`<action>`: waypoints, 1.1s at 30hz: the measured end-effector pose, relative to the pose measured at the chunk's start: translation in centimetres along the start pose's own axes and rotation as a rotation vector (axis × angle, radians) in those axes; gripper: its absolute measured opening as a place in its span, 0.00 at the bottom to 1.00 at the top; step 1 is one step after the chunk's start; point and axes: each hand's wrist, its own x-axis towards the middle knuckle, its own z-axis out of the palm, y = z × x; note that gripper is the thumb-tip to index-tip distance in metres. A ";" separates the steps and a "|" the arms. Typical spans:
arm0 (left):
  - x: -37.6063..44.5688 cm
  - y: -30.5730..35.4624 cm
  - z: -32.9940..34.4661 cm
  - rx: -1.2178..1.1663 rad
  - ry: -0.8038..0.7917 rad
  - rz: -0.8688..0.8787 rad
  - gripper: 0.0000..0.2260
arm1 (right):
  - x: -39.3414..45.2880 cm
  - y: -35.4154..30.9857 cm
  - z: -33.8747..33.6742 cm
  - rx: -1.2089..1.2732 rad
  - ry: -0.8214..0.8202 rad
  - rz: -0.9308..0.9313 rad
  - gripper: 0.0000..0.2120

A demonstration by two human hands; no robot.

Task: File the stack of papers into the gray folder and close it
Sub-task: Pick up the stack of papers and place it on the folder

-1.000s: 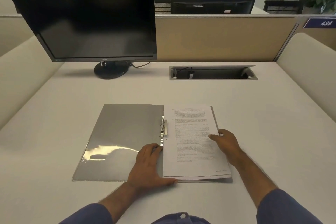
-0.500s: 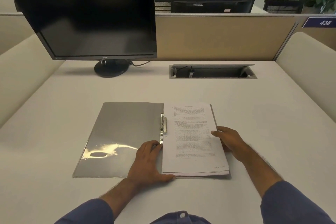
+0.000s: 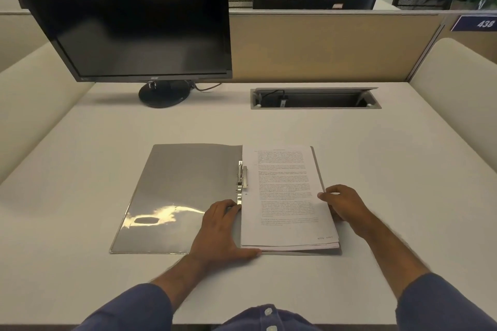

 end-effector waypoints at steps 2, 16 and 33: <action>0.0 0.1 0.0 0.005 0.003 0.000 0.48 | -0.2 0.3 -0.1 -0.016 -0.016 0.005 0.11; -0.1 0.1 0.1 0.008 0.017 0.008 0.47 | -1.7 1.4 0.3 -0.042 -0.024 0.003 0.06; -0.1 0.4 -0.1 0.012 0.032 0.018 0.46 | -4.2 3.0 0.3 -0.599 -0.307 -0.239 0.58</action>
